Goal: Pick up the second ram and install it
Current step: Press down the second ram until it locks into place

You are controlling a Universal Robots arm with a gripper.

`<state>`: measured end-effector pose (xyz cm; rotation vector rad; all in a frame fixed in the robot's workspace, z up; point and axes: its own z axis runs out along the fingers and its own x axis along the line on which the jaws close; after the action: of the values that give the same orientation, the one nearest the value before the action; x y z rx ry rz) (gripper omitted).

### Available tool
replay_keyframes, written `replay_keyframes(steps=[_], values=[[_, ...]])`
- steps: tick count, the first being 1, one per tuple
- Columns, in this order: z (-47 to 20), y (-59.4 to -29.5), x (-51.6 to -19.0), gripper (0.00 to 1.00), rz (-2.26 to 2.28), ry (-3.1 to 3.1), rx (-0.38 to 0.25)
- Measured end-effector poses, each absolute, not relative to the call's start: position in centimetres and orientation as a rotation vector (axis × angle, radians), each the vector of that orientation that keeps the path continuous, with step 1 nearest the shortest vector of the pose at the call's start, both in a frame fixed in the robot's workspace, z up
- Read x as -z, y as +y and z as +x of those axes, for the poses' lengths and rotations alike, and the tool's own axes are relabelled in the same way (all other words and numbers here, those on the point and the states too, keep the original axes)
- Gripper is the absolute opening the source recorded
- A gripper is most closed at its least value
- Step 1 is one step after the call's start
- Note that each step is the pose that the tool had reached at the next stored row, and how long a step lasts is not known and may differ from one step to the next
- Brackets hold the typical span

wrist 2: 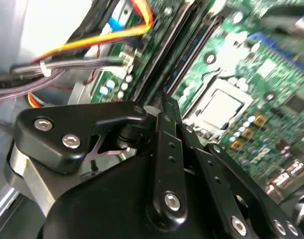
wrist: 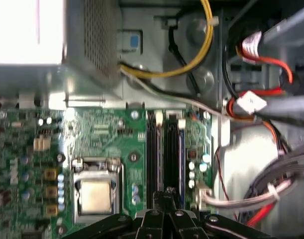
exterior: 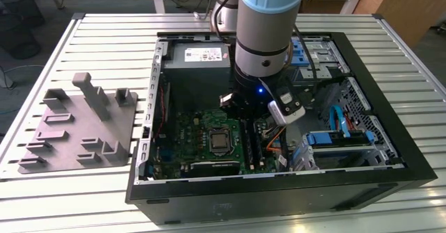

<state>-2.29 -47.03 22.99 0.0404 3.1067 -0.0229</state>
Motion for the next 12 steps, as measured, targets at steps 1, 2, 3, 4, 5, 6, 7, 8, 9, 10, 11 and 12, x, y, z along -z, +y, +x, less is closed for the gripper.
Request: replay_keyframes(steps=[1, 2, 3, 4, 5, 6, 7, 8, 9, 10, 11, 12], values=[[-2.3, -46.7, -22.9, 0.1, 0.04, 3.107, 0.019], [-2.3, -46.5, -22.8, 0.1, 0.041, 3.107, 0.013], [-2.3, -46.3, -22.7, 0.1, 0.041, 3.107, 0.007], [-2.3, -46.1, -22.6, 0.1, 0.041, 3.107, -0.002], [-2.3, -45.9, -22.5, 0.1, 0.041, 3.107, -0.011], [-2.3, -45.7, -22.4, 0.1, 0.041, 3.107, -0.019], [-2.3, -45.5, -22.3, 0.1, 0.041, 3.107, -0.028], [-2.3, -45.4, -22.3, 0.1, 0.041, 3.107, -0.034], [-2.4, -45.3, -22.2, 0.1, 0.041, 3.107, -0.039], [-2.4, -45.1, -22.2, 0.1, 0.041, 3.107, -0.043], [-2.4, -45.0, -22.1, 0.1, 0.042, 3.107, -0.045], [-2.4, -45.0, -22.1, 0.1, 0.042, 3.107, -0.047]])
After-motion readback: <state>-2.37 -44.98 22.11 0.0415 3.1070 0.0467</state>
